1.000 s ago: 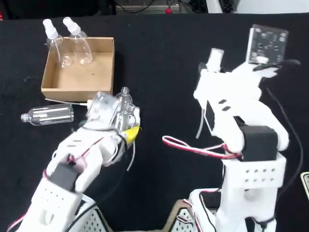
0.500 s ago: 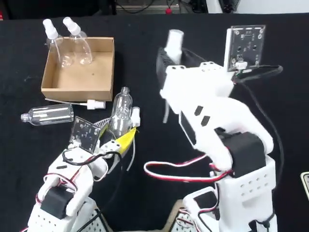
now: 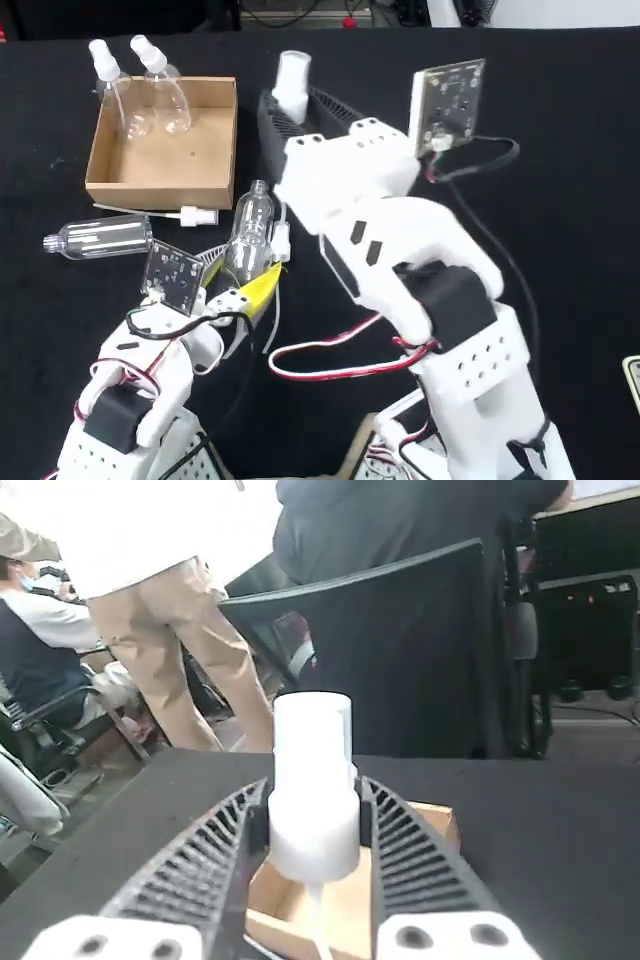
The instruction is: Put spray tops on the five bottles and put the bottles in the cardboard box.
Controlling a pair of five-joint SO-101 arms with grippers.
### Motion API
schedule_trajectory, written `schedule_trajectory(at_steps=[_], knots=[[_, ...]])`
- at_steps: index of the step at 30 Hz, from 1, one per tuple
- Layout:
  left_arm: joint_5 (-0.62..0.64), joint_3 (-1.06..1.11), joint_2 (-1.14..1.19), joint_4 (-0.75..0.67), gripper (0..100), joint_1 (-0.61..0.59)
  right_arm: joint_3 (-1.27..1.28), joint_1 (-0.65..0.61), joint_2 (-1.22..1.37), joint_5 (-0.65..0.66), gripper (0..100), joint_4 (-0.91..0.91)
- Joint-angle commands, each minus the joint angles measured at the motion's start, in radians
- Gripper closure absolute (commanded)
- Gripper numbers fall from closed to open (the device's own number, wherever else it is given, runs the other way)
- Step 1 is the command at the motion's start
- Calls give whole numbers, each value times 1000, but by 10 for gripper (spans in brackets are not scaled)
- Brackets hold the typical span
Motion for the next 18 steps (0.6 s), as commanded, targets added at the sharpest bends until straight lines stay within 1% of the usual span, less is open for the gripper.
schedule_trajectory(at_steps=[1,9,15,18], knots=[[9,-10,-9,-2,866,12,1,-35,-22,-8,920,-75],[9,-10,-9,-2,866,12,12,-60,-16,-8,920,-87],[9,-10,-9,-2,866,12,157,-60,-24,-6,920,-265],[9,-10,-9,-2,866,12,209,-58,-24,-6,920,-313]])
